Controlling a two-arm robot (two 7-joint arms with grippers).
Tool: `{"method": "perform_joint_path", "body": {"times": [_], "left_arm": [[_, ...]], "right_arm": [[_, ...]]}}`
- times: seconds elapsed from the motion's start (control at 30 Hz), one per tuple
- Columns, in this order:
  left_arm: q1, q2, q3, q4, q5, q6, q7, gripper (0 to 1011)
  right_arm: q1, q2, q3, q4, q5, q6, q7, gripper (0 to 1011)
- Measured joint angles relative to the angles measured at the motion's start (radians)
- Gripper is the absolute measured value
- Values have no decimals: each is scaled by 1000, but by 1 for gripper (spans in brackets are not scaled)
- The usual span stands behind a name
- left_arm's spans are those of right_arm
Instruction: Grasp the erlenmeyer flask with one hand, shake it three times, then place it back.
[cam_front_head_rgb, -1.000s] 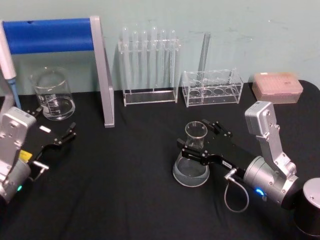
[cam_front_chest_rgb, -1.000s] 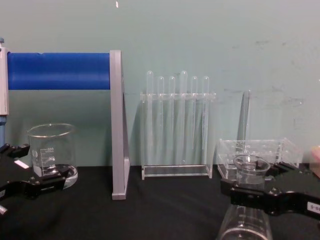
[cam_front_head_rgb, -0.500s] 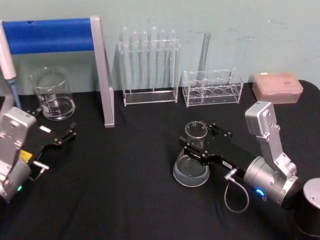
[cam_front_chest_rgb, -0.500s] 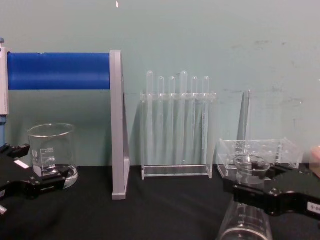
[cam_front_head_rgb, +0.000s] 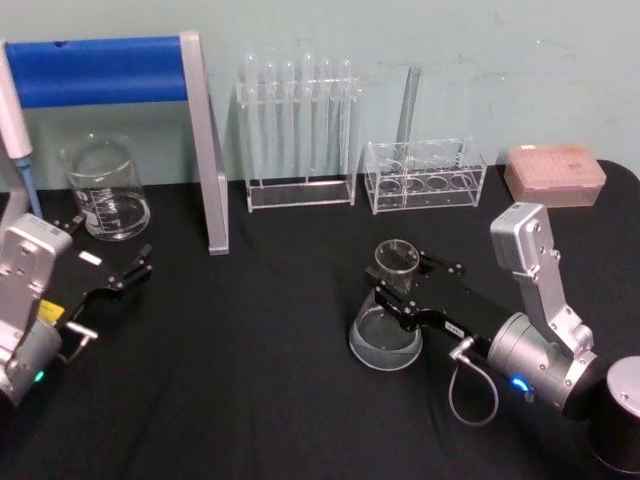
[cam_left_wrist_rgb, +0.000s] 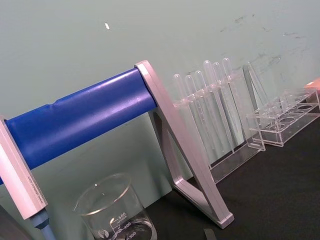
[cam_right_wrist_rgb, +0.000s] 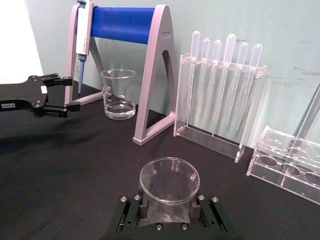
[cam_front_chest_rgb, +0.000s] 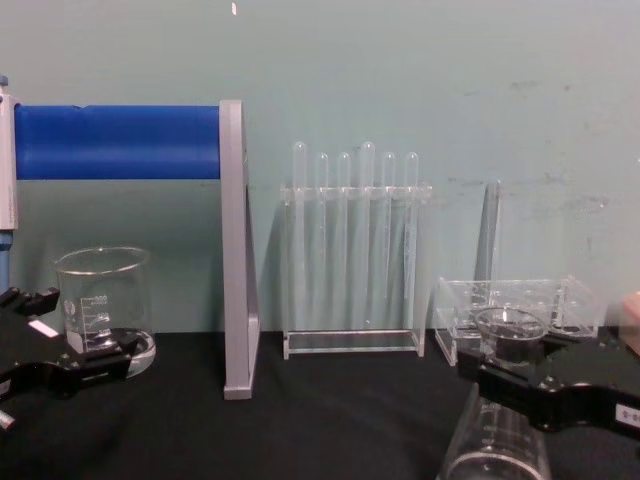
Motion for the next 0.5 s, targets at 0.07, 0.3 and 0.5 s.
{"method": "perform_joint_path", "body": {"times": [0.07,0.3,0.5], "left_arm": [[0,0,0,0,0,0,0,1001],[0,0,0,0,0,0,0,1001],[0,0,0,0,0,0,0,1001]], "right_arm": [[0,0,0,0,0,0,0,449],[-7,-4,16,-25,1,30,-15,449],[-14,0,37,-78,0,67,-34,449]]}}
